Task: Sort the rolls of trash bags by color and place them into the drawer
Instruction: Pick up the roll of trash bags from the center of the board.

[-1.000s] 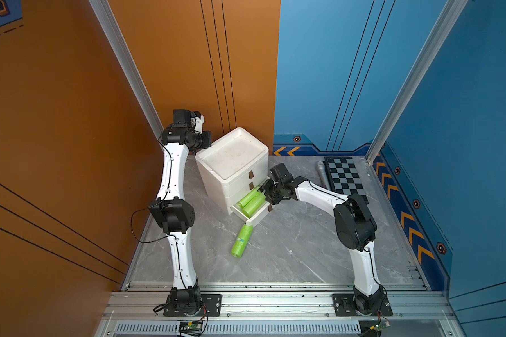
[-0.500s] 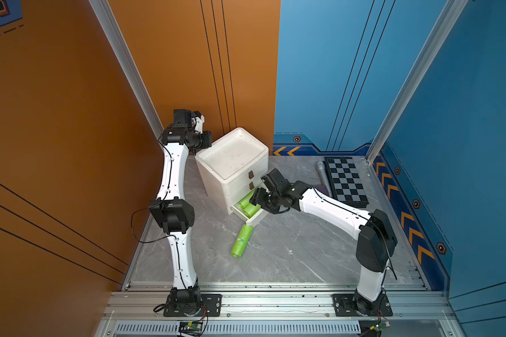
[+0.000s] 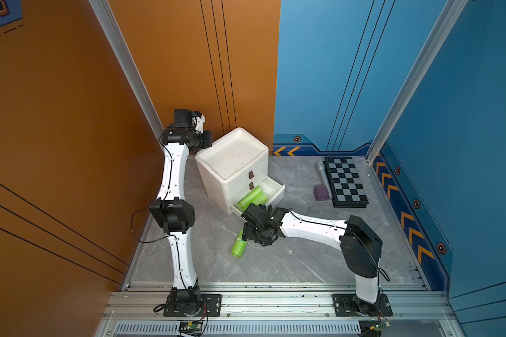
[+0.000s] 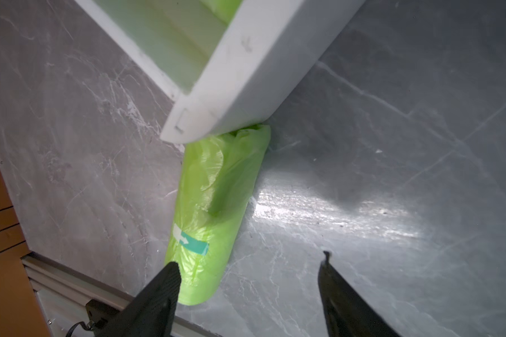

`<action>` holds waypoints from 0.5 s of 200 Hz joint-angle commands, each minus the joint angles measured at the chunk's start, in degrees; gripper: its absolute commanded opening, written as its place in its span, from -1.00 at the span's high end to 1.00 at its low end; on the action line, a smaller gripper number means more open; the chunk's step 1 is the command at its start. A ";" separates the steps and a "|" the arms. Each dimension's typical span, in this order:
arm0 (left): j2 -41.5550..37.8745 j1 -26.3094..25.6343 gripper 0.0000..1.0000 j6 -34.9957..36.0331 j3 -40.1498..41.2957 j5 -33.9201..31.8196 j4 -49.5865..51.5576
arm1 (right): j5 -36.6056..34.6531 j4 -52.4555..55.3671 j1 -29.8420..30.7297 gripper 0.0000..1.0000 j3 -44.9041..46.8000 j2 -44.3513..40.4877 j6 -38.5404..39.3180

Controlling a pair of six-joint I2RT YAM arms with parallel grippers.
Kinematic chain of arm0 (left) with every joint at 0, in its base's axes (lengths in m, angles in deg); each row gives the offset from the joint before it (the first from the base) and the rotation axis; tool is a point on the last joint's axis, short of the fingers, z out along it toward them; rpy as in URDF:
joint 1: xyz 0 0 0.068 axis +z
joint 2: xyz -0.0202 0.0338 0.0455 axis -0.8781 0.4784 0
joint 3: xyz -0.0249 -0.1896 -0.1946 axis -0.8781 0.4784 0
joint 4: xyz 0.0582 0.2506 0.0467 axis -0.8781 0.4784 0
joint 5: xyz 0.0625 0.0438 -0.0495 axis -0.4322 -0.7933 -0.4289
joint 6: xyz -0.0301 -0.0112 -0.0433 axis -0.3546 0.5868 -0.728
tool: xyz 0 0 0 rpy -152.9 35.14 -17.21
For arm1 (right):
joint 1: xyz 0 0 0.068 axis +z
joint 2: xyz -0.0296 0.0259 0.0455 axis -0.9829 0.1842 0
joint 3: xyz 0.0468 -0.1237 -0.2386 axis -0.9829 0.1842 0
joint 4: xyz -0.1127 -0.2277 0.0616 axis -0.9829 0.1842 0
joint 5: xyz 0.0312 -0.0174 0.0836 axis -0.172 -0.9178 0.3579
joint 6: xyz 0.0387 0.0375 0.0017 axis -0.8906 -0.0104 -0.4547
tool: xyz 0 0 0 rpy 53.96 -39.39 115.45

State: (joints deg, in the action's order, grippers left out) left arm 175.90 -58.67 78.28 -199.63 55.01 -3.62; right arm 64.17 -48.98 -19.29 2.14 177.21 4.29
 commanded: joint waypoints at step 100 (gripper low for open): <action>2.59 -2.87 0.90 2.40 0.88 5.52 9.47 | -2.46 1.80 1.17 -0.54 -10.41 10.97 -5.02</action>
State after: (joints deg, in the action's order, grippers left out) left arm 175.90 -58.76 79.00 -199.63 55.22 -3.68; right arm 62.48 -49.09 -17.89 -6.83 185.01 0.69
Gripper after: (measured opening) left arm 0.050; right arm 0.773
